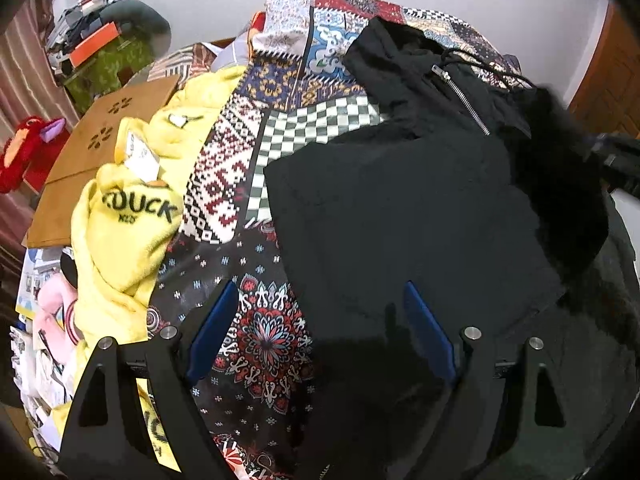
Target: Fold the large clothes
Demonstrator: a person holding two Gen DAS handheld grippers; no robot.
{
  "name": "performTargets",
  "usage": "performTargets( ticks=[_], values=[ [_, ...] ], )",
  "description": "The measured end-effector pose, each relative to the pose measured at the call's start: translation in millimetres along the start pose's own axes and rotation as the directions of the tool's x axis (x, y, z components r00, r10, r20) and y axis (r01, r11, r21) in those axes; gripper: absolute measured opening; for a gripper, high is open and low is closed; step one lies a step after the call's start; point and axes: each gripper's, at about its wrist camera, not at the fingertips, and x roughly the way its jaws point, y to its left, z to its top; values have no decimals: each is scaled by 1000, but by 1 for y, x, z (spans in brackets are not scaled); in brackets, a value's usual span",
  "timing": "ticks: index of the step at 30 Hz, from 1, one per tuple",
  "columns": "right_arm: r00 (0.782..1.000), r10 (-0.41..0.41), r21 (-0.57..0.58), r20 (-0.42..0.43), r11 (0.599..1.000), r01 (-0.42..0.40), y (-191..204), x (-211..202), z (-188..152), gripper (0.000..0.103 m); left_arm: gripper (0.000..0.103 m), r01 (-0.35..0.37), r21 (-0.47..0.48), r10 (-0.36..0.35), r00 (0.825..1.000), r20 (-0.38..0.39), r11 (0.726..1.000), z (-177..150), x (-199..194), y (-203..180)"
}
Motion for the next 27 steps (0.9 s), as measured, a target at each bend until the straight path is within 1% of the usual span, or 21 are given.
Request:
performTargets(
  ticks=[2,7,10,12,15,18,20,23,27],
  values=[
    [999,-20,33,49,999,18,-18,-20,7,14,84,-4,4,4,1000,15,1000,5,-6,-4],
    [989,-33,141,142,990,13,-75,-64,21,14,84,-19,21,18,998,58,1000,17,-20,-17],
    [986,-36,182,166,983,5,-95,-76,19,14,84,-13,27,11,997,70,1000,21,-24,-27],
    [985,-37,200,167,980,3,-102,-75,14,14,84,-1,35,-1,998,65,999,22,-23,-36],
    [989,-26,231,144,973,-8,-113,-68,-5,14,84,4,51,-5,999,35,999,18,-12,-49],
    [996,2,276,89,961,-27,-125,-52,-29,14,84,14,69,-14,1000,-8,998,11,2,-62],
    [998,29,323,53,945,-44,-135,-41,-45,14,84,12,90,-9,999,-33,996,7,12,-71],
    [998,68,393,-8,918,-59,-148,-22,-73,16,84,-15,123,22,998,-58,992,1,25,-82],
    [988,142,477,-57,874,-98,-161,-8,-106,21,84,-22,134,34,996,-85,991,-4,36,-84]
  ],
)
